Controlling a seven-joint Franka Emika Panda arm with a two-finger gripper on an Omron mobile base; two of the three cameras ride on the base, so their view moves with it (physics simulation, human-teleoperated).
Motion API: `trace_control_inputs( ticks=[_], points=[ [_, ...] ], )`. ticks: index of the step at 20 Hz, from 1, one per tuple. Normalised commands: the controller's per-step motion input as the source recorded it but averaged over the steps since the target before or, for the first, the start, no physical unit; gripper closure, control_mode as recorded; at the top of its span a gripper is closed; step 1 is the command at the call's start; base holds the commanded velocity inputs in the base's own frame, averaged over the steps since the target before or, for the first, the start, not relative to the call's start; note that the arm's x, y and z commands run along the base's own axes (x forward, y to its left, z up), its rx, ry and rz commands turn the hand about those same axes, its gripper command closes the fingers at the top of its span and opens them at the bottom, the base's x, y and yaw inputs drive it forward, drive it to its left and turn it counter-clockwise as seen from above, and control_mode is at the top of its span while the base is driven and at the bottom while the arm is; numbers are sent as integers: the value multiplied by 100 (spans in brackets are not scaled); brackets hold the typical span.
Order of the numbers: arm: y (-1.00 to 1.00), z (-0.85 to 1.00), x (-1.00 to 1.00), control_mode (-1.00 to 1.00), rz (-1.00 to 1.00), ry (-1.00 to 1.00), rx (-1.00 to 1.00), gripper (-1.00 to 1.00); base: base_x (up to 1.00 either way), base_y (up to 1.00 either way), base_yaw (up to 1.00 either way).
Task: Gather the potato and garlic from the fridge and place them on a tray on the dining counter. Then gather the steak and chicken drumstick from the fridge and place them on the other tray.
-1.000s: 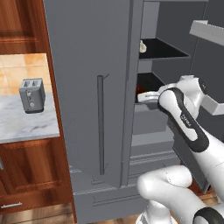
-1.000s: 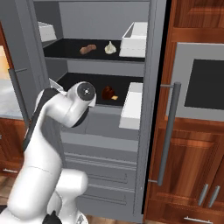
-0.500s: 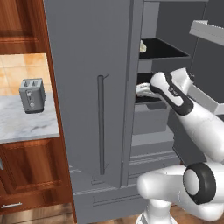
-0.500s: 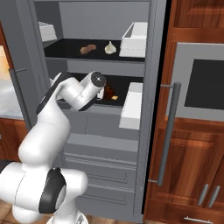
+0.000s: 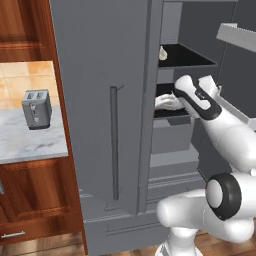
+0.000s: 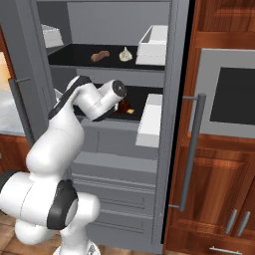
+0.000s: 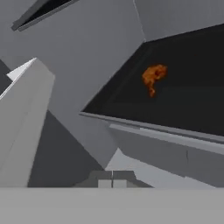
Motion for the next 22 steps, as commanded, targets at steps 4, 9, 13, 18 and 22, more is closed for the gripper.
trace_control_inputs(
  ticks=[4, 9, 13, 18, 22],
  points=[
    [80, -13, 0, -100, 39, -20, 7, 100, 0, 0, 0],
    [100, -15, -28, -100, 28, -14, 0, 100, 0, 0, 0],
    [100, -15, -68, -100, 12, -15, -5, 100, 0, 0, 0],
    [100, -20, -100, -100, 1, -31, -5, 100, 0, 0, 0],
    [100, -9, -100, -100, 0, -27, 0, 100, 0, 0, 0]
  ],
)
